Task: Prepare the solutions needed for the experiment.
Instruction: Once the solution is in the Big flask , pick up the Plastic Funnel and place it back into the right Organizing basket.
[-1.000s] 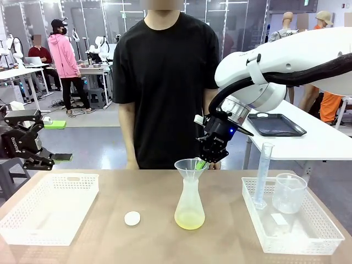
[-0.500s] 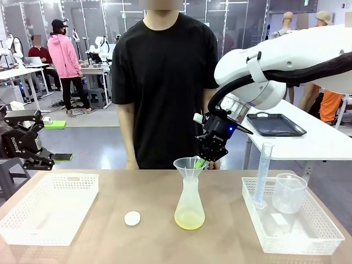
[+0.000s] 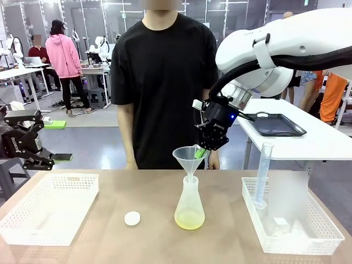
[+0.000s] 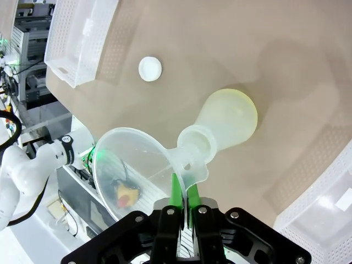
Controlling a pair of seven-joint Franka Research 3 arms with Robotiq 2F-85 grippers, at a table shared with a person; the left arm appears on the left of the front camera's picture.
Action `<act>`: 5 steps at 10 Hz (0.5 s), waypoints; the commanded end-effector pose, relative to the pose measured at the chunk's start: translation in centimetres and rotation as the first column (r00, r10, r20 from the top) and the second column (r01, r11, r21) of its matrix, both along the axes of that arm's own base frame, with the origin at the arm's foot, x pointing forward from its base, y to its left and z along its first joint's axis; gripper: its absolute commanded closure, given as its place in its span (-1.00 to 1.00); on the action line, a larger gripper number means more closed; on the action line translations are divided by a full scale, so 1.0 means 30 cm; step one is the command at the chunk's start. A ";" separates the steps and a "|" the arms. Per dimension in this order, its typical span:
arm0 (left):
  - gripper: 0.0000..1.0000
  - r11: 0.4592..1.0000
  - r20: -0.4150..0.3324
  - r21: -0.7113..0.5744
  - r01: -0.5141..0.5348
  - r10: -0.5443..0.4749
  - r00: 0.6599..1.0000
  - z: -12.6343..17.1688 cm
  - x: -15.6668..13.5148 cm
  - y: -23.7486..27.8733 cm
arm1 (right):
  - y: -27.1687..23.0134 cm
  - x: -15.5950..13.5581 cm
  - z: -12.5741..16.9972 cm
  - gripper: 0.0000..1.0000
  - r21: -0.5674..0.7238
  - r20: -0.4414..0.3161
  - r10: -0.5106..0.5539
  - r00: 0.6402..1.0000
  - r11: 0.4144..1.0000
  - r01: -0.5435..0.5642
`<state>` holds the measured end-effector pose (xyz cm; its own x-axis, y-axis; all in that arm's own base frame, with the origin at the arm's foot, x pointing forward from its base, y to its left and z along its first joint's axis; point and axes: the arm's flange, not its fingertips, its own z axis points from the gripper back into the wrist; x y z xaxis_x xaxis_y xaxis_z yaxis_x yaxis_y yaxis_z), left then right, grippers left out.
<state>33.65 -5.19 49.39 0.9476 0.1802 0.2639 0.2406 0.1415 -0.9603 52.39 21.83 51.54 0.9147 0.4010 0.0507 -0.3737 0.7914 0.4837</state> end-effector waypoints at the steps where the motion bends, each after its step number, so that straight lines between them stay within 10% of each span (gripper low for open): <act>1: -1.00 1.000 0.004 -0.027 0.000 0.000 1.000 0.007 0.003 -0.007 | 0.011 -0.054 0.039 1.00 -0.047 0.057 -0.018 0.998 0.999 0.021; 5: -1.00 1.000 0.004 -0.027 0.000 0.000 1.000 0.007 0.003 -0.007 | -0.027 -0.123 0.190 1.00 -0.005 0.224 -0.002 0.975 1.000 0.004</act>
<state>33.65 -5.20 49.38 0.9476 0.1801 0.2637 0.2403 0.1414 -0.9603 49.75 21.57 57.95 0.8948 0.4000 0.1985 -0.4465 0.7937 0.4132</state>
